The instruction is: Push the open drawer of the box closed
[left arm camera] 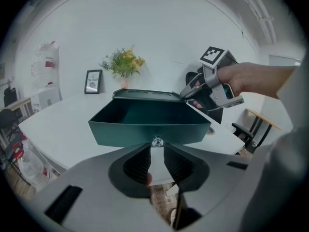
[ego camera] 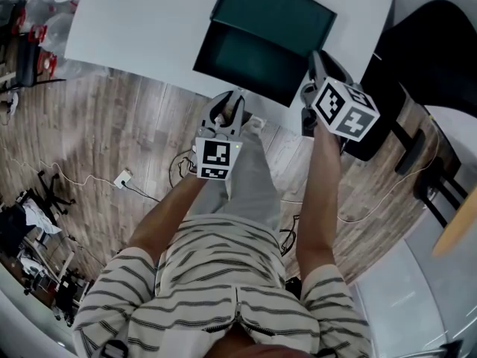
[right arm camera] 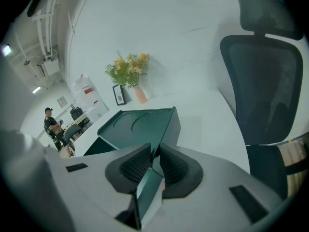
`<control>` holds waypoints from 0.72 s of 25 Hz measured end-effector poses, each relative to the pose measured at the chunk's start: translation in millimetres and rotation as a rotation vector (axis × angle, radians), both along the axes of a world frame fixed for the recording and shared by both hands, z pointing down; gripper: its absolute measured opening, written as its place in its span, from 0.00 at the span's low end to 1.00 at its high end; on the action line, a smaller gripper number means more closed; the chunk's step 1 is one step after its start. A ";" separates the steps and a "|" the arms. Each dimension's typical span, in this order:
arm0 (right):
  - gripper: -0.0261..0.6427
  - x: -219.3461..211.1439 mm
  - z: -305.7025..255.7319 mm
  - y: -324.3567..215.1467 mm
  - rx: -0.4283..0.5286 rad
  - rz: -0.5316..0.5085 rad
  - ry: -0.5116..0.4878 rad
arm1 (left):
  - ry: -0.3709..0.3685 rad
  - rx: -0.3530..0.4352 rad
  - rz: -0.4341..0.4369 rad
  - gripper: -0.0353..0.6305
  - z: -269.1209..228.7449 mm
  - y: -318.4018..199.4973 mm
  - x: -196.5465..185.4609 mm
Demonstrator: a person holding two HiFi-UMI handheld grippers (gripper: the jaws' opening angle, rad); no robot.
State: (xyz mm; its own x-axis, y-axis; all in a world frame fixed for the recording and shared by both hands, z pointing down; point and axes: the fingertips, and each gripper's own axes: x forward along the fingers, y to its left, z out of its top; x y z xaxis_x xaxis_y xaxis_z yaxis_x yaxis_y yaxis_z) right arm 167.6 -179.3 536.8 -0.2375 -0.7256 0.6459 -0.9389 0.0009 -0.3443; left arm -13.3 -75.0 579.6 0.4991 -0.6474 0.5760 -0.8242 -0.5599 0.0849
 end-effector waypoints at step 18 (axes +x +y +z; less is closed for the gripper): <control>0.15 -3.8 1.1 -2.4 -0.013 -0.011 0.007 | -0.039 0.003 -0.016 0.18 7.4 -18.7 6.2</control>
State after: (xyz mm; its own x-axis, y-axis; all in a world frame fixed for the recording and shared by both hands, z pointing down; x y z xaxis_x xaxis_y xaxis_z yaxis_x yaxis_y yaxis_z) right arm 163.7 -181.7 537.9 -0.2407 -0.7145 0.6570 -0.9412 0.0063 -0.3379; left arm -7.1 -93.7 587.0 0.4659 -0.6569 0.5928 -0.8359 -0.5465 0.0512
